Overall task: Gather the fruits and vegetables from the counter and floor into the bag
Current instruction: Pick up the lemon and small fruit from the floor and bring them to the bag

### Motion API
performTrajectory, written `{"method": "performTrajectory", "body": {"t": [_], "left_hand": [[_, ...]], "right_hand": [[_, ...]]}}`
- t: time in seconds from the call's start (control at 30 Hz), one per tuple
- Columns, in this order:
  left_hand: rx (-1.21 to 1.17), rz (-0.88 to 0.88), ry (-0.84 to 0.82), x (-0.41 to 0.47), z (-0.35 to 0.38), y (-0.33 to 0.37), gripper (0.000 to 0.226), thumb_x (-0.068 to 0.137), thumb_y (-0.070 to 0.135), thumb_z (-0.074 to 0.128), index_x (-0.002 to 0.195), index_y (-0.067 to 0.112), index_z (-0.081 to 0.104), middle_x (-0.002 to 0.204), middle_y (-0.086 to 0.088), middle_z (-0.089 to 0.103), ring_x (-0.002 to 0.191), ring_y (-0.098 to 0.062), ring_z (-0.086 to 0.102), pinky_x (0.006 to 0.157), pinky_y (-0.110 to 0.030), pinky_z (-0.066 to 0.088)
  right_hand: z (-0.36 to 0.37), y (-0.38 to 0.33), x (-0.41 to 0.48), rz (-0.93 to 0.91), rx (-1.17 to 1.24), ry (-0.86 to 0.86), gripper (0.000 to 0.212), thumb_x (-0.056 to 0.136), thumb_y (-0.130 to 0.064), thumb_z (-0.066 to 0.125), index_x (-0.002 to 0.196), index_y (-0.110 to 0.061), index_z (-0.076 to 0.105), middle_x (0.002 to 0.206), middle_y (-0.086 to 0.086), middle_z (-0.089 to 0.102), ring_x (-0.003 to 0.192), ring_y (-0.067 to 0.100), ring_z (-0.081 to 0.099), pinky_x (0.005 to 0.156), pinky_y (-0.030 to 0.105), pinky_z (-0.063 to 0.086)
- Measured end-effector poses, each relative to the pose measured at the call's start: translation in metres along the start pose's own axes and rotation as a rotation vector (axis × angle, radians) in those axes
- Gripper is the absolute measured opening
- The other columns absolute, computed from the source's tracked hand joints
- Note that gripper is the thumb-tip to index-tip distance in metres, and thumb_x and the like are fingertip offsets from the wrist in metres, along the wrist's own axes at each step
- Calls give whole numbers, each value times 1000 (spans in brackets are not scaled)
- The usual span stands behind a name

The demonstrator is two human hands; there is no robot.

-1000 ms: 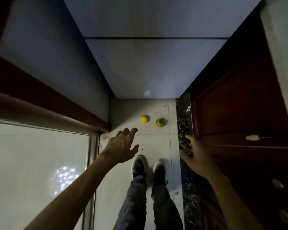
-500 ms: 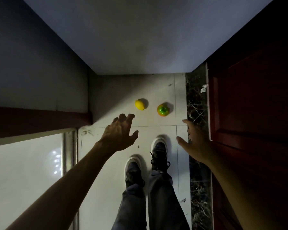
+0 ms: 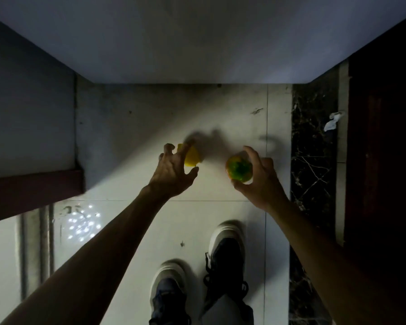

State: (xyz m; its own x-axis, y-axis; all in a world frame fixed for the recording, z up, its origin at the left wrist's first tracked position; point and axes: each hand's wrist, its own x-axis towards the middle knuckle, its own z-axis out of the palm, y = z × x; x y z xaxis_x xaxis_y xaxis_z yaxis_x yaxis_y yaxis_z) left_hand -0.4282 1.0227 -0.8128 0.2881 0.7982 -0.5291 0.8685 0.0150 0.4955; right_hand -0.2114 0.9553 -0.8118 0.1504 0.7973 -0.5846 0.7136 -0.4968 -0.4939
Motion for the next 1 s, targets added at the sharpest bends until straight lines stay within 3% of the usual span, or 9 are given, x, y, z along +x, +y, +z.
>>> {"method": "performTrajectory", "body": {"t": [0.07,0.2,0.33,0.5,0.7,0.73,0.8,0.87,1.0], "left_hand": [[-5,9,9,11,14,-6,67,85,29,67,143,22,35,133,-21,40,124,-38,37,95,-40,41],[-53,1,72,22,25,-9,43,85,19,67,126,15,52,124,-18,43,102,-33,51,78,-28,43],[-110,28,105,10,12,-3,39,85,17,66,123,15,56,124,-17,46,101,-31,54,78,-35,53],[-184,44,99,-56,-49,34,46,81,17,72,124,22,58,129,-13,45,106,-31,55,80,-41,58],[-225,114,126,-165,-164,119,47,81,18,73,125,24,56,129,-13,47,106,-29,57,75,-35,60],[-235,125,138,-183,-185,134,48,81,17,73,126,25,57,129,-12,47,105,-28,58,74,-34,60],[-256,134,160,-216,-224,165,50,80,13,74,126,25,57,128,-12,48,104,-27,58,74,-32,60],[-271,138,183,-245,-262,195,53,79,12,75,127,25,57,128,-11,48,104,-26,58,75,-27,59],[-277,173,241,-292,-331,246,52,78,10,77,125,23,59,127,-11,51,101,-24,59,74,-20,56]], "right_hand": [[15,9,12,-36,2,7,84,76,-34,76,143,-35,27,134,11,35,118,28,44,84,30,42],[34,20,19,-118,-13,93,65,76,-33,75,133,-24,45,121,10,47,110,25,47,79,26,41],[22,10,0,-103,72,149,62,76,-25,76,131,-24,48,117,9,46,105,25,50,79,24,40],[-32,-35,-67,-93,140,175,63,77,-28,76,132,-25,46,119,9,46,107,23,51,83,25,44],[-132,-120,-177,-95,252,228,65,76,-19,77,133,-23,47,120,7,48,105,12,47,80,4,36],[-149,-134,-194,-105,282,241,65,76,-18,77,133,-22,47,120,6,48,106,14,49,83,7,40],[-181,-159,-229,-123,335,253,65,76,-19,77,133,-23,48,121,5,48,109,18,51,86,26,52],[-215,-184,-260,-144,354,260,64,77,-23,77,134,-25,47,121,3,46,109,19,50,84,40,54],[-280,-228,-311,-203,356,319,66,76,-21,77,134,-24,47,123,4,46,109,18,50,84,43,55]]}}
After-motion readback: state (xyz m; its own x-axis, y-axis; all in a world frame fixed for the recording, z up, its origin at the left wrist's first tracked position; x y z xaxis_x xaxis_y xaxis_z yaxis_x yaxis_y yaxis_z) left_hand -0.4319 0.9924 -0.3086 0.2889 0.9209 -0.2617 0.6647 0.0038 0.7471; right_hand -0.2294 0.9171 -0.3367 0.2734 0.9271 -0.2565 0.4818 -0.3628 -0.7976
